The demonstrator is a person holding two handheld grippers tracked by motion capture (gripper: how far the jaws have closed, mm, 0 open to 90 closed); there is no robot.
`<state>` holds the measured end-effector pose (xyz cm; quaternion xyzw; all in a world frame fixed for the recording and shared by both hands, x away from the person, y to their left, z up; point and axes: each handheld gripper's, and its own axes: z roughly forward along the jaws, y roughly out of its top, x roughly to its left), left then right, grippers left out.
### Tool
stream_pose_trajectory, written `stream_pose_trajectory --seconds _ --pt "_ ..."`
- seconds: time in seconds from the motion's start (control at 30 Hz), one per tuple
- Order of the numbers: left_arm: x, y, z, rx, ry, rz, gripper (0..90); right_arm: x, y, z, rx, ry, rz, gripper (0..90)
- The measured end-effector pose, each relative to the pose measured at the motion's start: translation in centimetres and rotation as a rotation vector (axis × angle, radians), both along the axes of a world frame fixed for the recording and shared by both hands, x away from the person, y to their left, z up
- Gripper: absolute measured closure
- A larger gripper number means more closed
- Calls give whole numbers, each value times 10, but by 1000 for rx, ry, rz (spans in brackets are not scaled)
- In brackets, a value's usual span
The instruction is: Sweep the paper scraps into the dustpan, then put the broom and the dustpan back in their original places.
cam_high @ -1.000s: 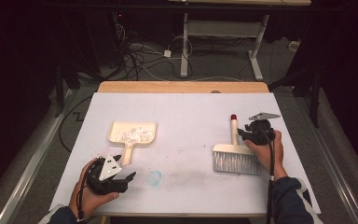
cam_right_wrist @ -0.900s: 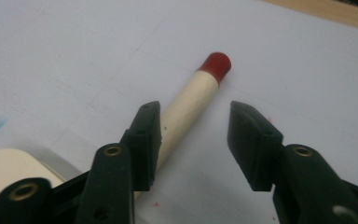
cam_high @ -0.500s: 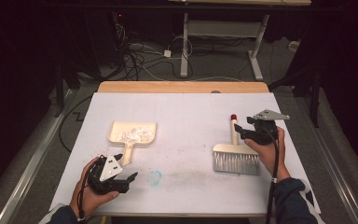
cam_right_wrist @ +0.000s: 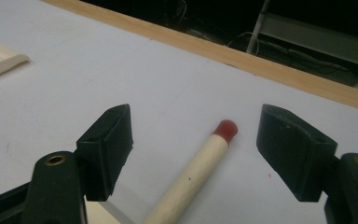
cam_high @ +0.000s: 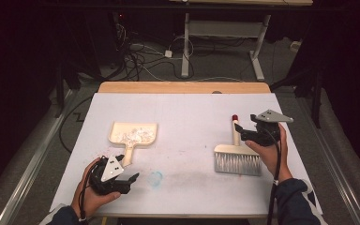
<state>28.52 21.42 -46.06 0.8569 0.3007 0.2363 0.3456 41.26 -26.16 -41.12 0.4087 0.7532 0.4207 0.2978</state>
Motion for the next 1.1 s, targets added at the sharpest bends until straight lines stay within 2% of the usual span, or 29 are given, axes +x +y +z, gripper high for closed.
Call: stream_pose_trajectory --seconds 0.1,0.13,0.3,0.37,0.7,0.83,1.1 --pt "1 1 0 -1 -11 -8 194 0 1 1 -4 -9 6 267" --pt "0 0 -1 -7 4 -6 194 -1 2 1 -3 -14 7 265" --pt "1 0 -2 -2 9 -12 194 -2 6 4 4 -20 27 262" --pt "1 0 -1 3 -4 -17 194 -3 7 5 6 -23 39 261" --pt "0 -4 -2 25 -7 -40 198 -14 13 14 27 -45 53 246" --pt "-1 -3 -2 26 -6 -36 198 -17 17 14 13 -47 46 242" --pt "-2 -3 -1 36 -14 -35 198 -27 23 17 11 -59 80 231"
